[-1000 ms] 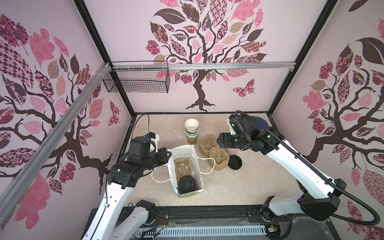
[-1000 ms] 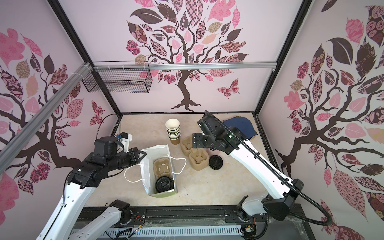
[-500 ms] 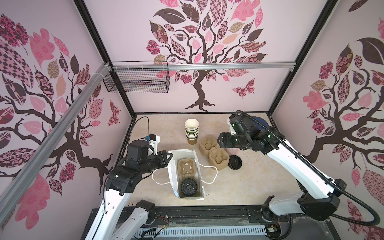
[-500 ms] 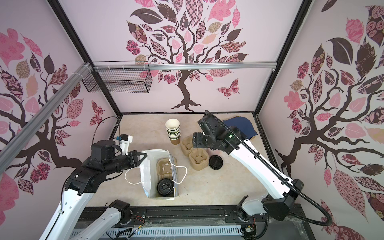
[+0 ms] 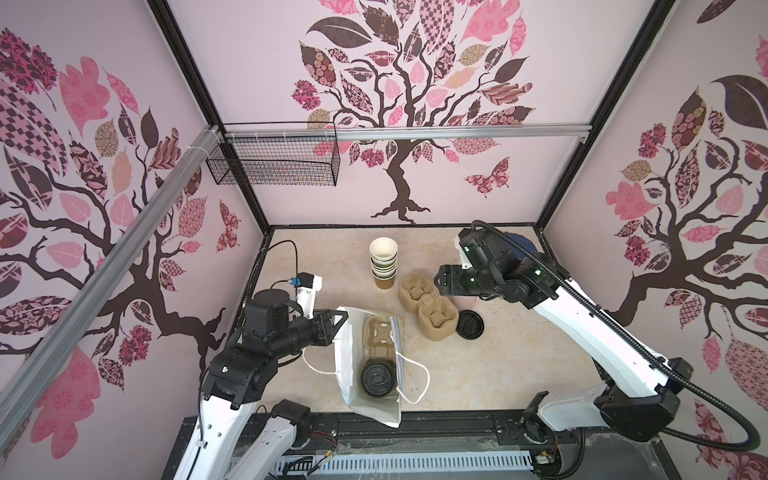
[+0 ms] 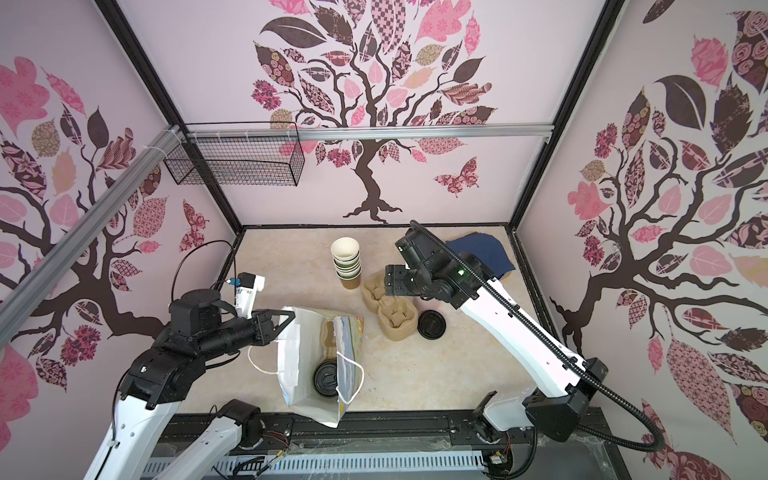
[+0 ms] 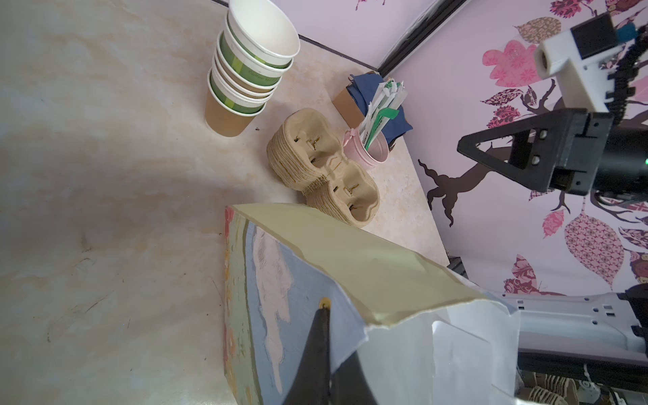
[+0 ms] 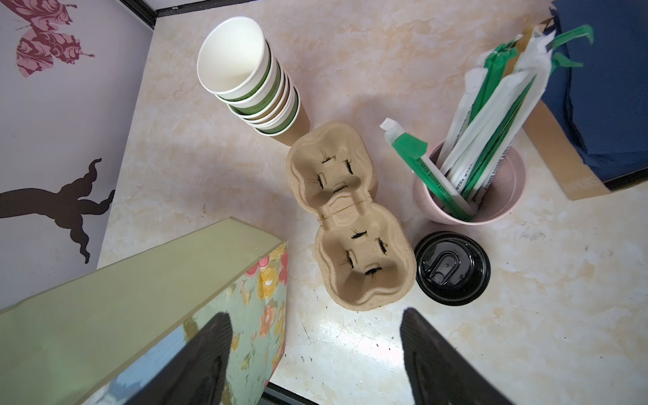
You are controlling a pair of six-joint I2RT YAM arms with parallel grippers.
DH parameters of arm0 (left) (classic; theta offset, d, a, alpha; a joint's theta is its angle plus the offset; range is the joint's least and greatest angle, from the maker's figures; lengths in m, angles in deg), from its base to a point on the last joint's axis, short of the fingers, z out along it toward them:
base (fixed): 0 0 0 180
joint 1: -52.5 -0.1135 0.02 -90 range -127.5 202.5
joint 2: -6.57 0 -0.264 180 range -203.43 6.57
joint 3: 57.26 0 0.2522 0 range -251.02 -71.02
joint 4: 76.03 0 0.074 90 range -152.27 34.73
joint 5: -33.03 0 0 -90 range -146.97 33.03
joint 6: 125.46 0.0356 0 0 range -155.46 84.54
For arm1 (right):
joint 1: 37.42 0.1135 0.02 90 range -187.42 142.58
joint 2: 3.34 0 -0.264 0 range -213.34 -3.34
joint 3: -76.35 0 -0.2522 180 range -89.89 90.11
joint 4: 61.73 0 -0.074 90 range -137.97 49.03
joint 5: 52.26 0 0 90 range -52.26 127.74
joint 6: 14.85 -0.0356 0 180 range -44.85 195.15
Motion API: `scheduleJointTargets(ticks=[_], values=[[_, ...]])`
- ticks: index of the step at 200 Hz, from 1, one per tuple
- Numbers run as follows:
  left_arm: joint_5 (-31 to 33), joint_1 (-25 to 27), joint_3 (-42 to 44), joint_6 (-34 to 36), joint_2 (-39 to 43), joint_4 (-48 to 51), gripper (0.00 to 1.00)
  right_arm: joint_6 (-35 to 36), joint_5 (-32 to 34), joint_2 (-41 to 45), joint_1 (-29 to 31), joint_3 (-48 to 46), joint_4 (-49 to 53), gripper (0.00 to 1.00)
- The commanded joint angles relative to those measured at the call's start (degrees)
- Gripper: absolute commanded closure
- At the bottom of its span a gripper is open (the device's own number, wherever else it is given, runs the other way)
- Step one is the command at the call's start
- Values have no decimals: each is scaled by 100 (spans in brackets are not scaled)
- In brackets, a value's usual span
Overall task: Pack the takeout coffee
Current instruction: 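Open and withdraw the left gripper while the right moves toward the straws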
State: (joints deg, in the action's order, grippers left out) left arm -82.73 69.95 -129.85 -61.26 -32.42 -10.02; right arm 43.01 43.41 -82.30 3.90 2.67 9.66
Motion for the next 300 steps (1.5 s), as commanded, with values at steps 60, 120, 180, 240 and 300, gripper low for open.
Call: scheduleJointTargets(ticks=[60,120,180,240,300], values=[[236,4,-83,-350,-474,255,100,-78,-50,-1,-77,-6,29,21],[690,4,-145,-1058,-751,224,100,-88,-51,39,-96,-38,50,21],[957,3,-15,-1207,-850,68,77,-159,-53,17,-155,-9,291,21],[1099,-14,-107,-1265,-833,-87,47,-180,-29,73,-335,113,597,21],[1901,-14,-810,-1476,-650,-212,2,-198,-223,336,-908,214,777,19]])
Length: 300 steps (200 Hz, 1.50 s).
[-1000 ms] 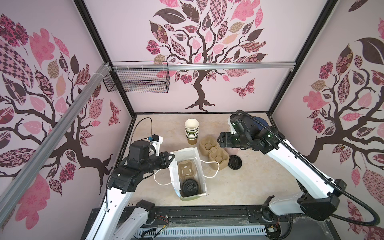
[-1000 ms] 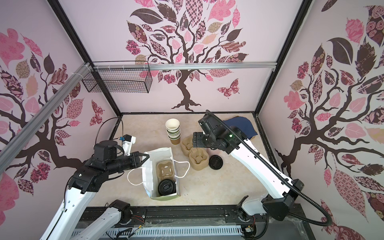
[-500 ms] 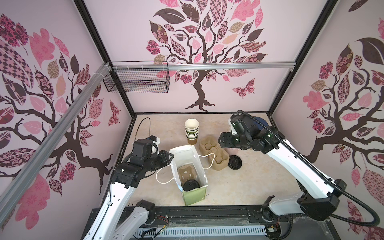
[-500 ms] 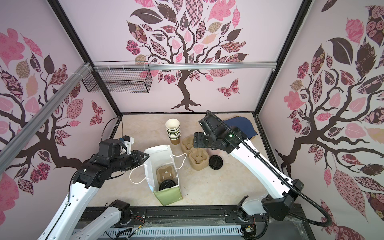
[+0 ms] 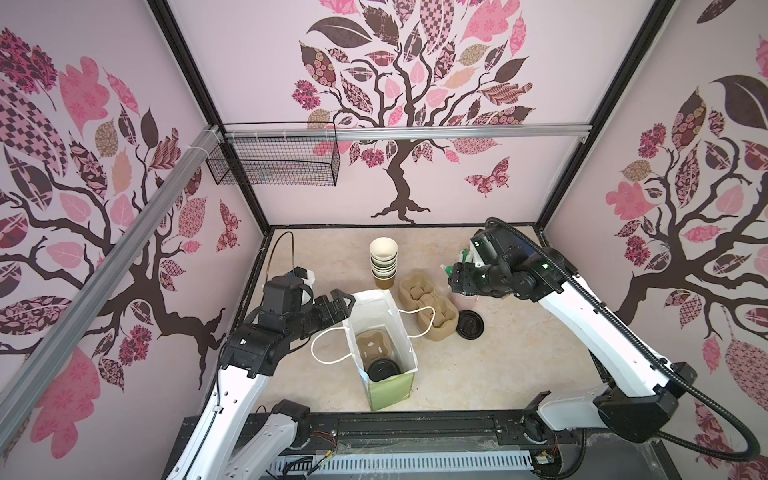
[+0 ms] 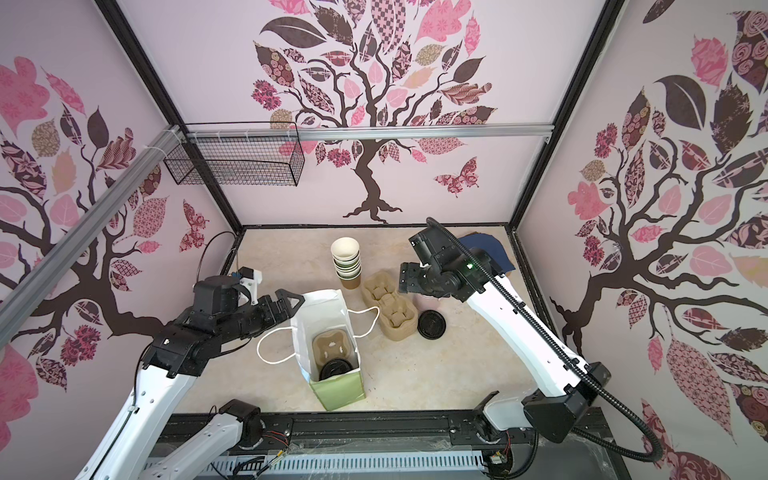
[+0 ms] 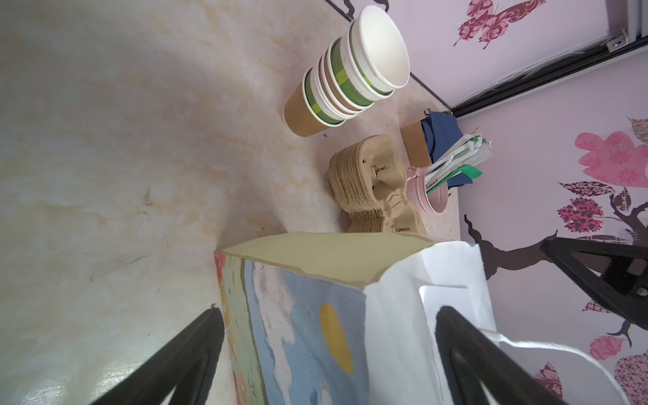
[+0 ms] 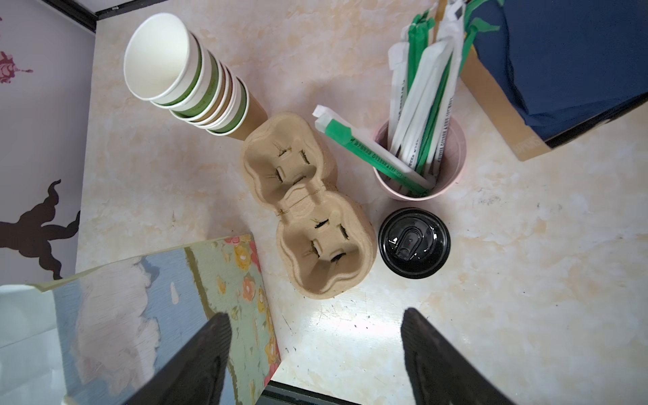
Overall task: Pack the takeout coffee
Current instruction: 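Open and withdraw the left gripper while the right moves toward the straws, then pull a green-wrapped straw up out of the pink cup with the right gripper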
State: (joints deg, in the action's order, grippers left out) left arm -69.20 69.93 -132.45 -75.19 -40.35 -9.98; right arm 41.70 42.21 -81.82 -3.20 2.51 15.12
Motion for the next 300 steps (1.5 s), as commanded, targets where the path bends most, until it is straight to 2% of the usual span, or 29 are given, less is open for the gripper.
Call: scheduleJointTargets(ticks=[1,13,32,51,66,84,109,138,154,163,174,195,229,300], values=[[582,-12,-570,-86,145,-209,2,-70,-99,297,-210,228,230,19],[1203,-11,-788,-182,241,-100,2,-97,-126,364,-375,204,259,19],[2635,-12,-929,-504,551,129,2,-196,-196,575,-868,-65,236,19],[4060,-12,-691,-1087,886,649,4,-370,-560,927,-1730,-793,-88,19],[4604,-10,-421,-1694,1098,1064,5,-580,-993,1245,-2460,-1538,-501,20],[4605,-12,-11,-1952,1402,909,7,-639,-1361,1465,-2761,-2103,-1030,21],[4568,-11,264,-2092,1597,921,7,-39,-2114,1416,-2763,-2554,-1892,23],[4541,-7,307,-2025,1631,969,7,1227,-2845,1351,-2691,-2929,-2899,27],[4496,-7,312,-1969,1633,943,7,2062,-2682,1291,-2378,-2924,-3241,28],[4471,-12,311,-1952,1642,926,7,2271,-2757,1183,-2306,-2876,-3444,30],[4441,-12,299,-1943,1643,924,7,2074,-2744,973,-2305,-2682,-3578,34],[4366,-6,263,-1901,1633,930,7,1271,-2933,524,-2276,-2240,-3507,38],[4152,-12,259,-1951,1679,968,7,-55,-2873,246,-2186,-2340,-3641,43],[3903,-12,211,-1855,1573,923,8,-236,-3128,-468,-1936,-2117,-3556,41]])
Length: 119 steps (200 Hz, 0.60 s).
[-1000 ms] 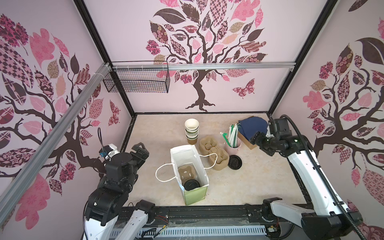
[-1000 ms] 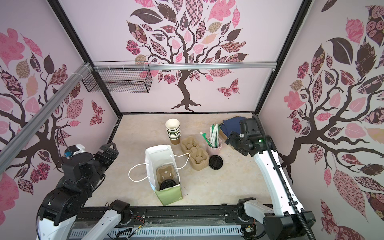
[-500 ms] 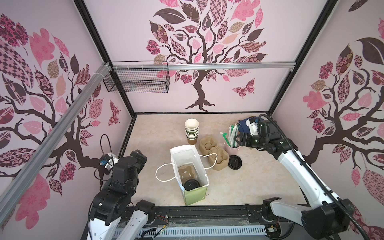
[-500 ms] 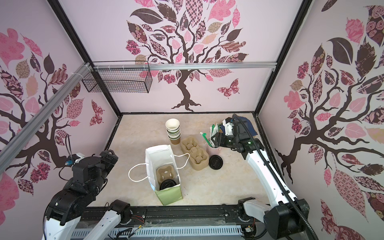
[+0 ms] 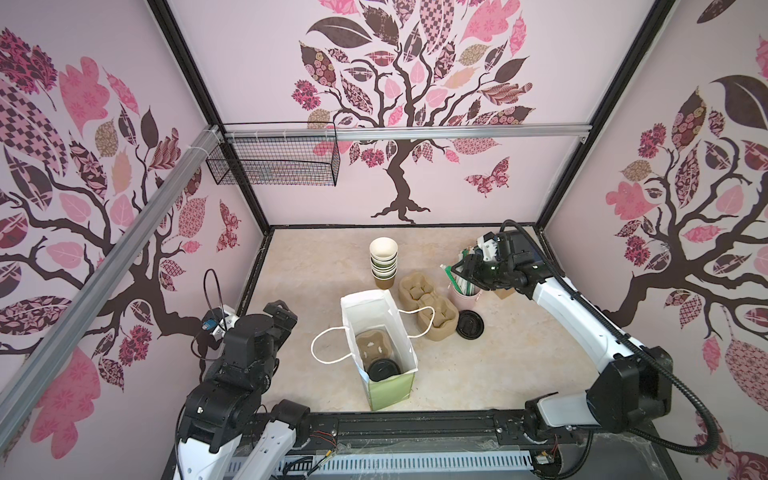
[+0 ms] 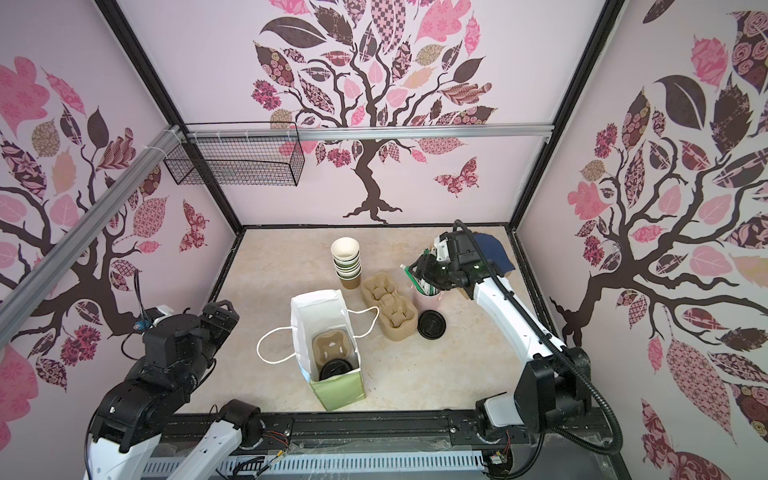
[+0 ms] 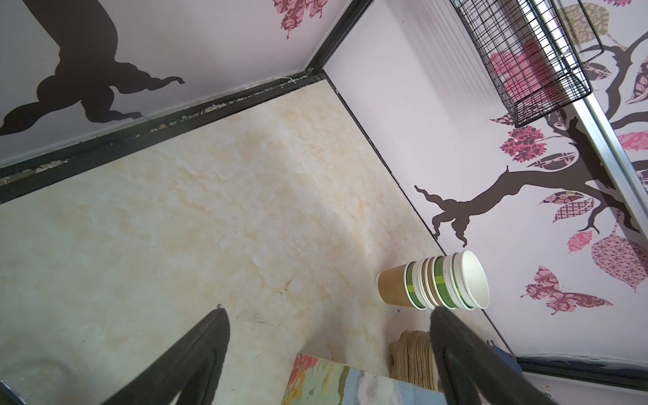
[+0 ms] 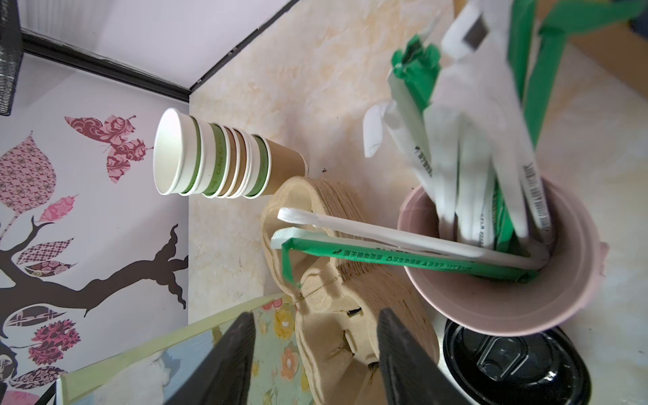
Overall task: Pack the takeout coffee
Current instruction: 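Pull a green-wrapped straw up out of the pink cup with the right gripper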
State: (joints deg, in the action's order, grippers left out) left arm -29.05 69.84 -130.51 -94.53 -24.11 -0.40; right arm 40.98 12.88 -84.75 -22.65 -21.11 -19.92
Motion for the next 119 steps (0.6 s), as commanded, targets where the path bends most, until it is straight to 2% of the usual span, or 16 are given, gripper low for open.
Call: scheduleJointTargets(ticks=[1,27,61,119], values=[[-112,-3,16,80,-52,-34,8,-166,-203,-174,9,253,-58,41],[-146,1,14,88,-46,-25,8,-216,-388,-314,18,326,-168,45],[-179,-1,20,88,-26,-25,8,-250,-403,-363,25,353,-276,57],[-202,-3,16,159,-34,-81,8,-318,-492,-525,18,418,-353,70]])
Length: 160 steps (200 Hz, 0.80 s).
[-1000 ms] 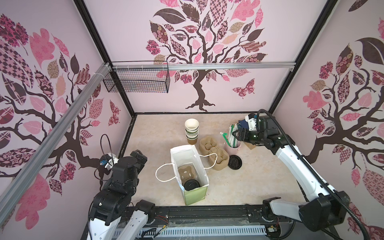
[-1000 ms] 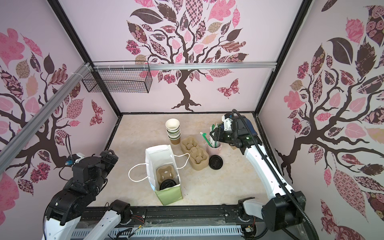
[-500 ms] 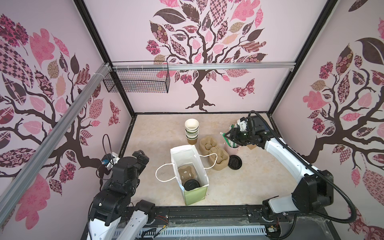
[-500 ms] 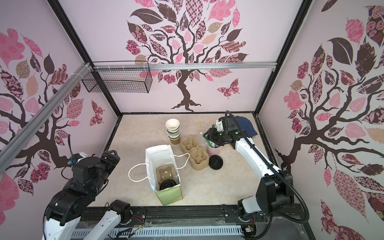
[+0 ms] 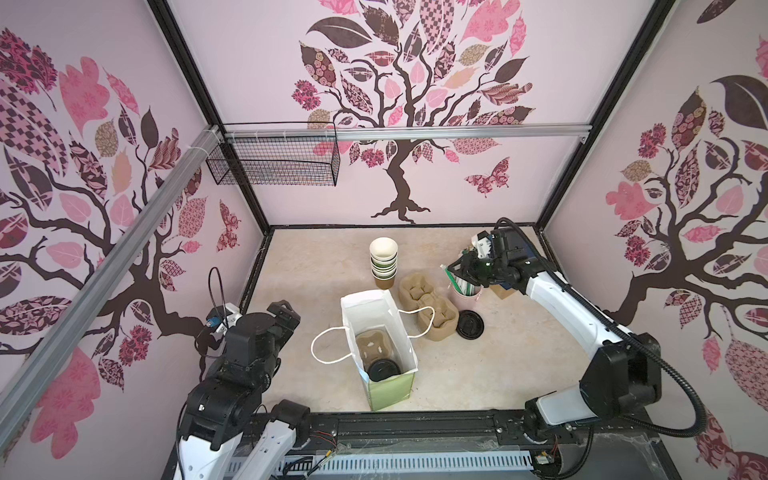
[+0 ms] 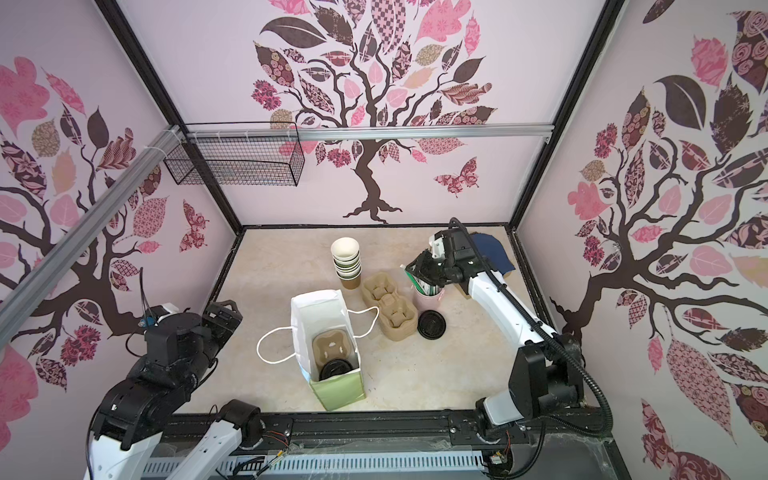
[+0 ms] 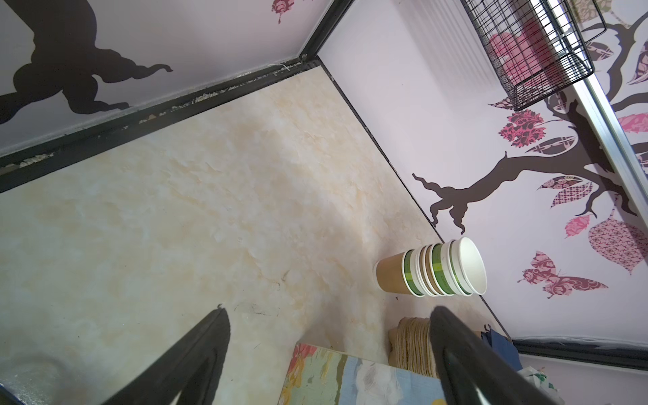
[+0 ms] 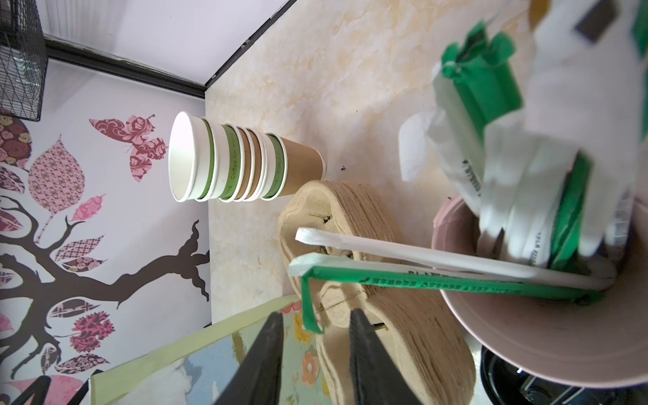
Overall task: Pack the takeout coffee
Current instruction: 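Pull a green-wrapped straw up out of the pink cup with the right gripper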
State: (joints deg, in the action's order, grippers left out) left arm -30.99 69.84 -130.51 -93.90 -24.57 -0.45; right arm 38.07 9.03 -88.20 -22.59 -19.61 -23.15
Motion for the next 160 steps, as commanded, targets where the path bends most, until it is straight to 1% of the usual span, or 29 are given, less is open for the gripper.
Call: scheduleJointTargets(ticks=[1,14,27,88,131,160], values=[[-6,-3,16,95,12,-75,8,-27,-108,-180,11,267,-30,70],[-4,-3,-2,104,-6,-56,8,-30,-100,-180,12,248,-46,71],[0,2,-2,99,2,-56,8,-32,-115,-188,16,230,-65,74],[-37,-3,25,80,2,-80,9,-184,-135,-223,17,186,-280,77],[-48,-3,62,60,30,-83,9,-247,-170,-233,12,165,-359,89],[-47,-2,64,69,42,-80,9,-247,-134,-151,16,231,-257,95]])
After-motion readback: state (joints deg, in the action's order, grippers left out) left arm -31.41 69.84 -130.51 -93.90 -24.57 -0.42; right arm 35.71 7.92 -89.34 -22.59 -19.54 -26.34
